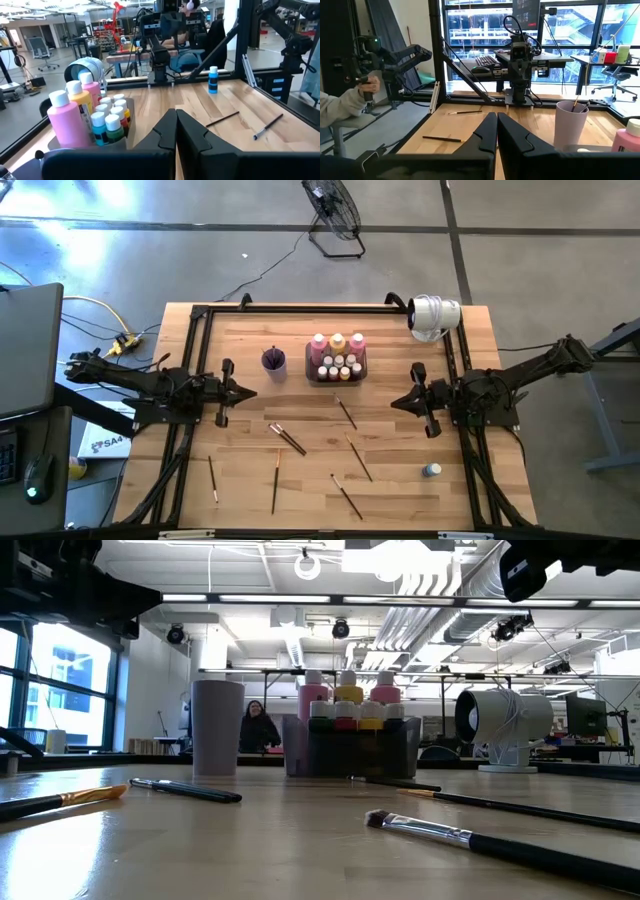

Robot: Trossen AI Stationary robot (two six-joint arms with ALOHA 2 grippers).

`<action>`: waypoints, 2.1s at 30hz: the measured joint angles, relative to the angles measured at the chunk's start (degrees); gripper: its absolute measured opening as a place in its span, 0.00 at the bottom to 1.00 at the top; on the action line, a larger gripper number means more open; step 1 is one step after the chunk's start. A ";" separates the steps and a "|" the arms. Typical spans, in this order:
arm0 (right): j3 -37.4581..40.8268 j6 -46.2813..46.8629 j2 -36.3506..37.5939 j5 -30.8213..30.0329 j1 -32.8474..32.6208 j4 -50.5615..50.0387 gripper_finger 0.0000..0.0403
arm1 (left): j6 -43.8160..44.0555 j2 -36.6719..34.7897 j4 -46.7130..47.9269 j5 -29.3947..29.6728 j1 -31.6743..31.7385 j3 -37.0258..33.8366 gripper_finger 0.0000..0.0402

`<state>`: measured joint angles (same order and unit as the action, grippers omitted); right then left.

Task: Pick & Place Paint Supplies
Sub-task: Put the small blue paint bottle into the gray bin

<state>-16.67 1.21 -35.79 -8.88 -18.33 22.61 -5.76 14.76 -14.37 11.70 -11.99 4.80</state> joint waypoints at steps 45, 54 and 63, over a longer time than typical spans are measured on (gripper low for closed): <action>0.00 -9.55 0.00 1.51 0.00 -1.38 0.01 | 0.37 0.11 9.98 -3.65 -0.02 0.02 0.00; 0.02 -10.55 0.00 1.18 0.00 5.05 0.01 | -2.87 0.11 8.10 -3.56 -0.02 0.04 0.00; -2.55 4.48 0.00 -18.47 0.03 -7.39 0.01 | -6.47 0.11 7.99 -3.52 -0.01 0.04 0.00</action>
<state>-19.21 5.69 -35.79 -27.35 -18.30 15.22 -12.23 14.87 -6.38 8.19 -12.00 4.84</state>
